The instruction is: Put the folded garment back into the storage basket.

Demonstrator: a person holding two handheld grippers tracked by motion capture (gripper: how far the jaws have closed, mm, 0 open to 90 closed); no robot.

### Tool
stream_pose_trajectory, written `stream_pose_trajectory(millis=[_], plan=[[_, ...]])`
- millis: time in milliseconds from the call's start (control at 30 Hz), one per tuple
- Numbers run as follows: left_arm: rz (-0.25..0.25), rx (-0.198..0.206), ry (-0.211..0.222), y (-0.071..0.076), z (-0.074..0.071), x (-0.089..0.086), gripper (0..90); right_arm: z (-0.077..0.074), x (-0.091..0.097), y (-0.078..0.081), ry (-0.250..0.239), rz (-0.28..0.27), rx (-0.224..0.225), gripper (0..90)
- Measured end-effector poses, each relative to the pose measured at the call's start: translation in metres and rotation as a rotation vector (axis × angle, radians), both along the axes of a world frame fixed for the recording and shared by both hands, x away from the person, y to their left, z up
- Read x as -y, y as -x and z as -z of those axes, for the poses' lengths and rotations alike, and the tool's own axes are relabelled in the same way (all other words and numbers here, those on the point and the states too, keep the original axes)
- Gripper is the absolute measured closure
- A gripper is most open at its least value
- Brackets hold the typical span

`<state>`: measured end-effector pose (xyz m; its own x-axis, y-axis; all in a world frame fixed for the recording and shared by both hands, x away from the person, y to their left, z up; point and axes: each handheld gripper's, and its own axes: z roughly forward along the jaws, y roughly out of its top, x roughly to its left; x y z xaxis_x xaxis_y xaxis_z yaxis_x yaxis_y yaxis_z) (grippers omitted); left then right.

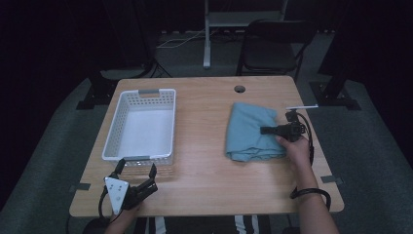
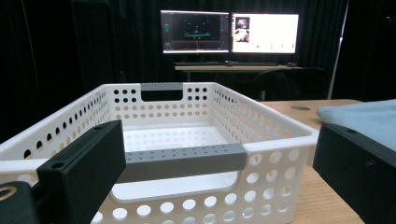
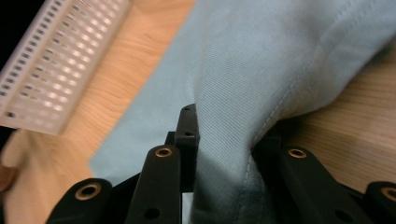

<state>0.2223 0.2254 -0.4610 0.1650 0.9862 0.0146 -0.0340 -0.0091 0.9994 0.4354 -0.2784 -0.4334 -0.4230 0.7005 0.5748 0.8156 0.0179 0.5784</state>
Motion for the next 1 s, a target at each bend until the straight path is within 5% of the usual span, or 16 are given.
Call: stream_pose_trajectory(millis=[167, 867, 1000], plan=[[0.000, 0.000, 0.000, 0.000, 0.000, 0.000, 3.8, -0.008, 0.000, 0.002, -0.069, -0.007, 0.025, 72.5], [0.000, -0.002, -0.001, 0.000, 0.000, 0.000, 3.8, -0.043, 0.005, 0.014, -0.192, -0.017, 0.117, 72.5], [0.000, -0.003, -0.001, 0.000, 0.000, 0.000, 3.8, -0.052, 0.005, 0.016, -0.184, -0.018, 0.132, 72.5]])
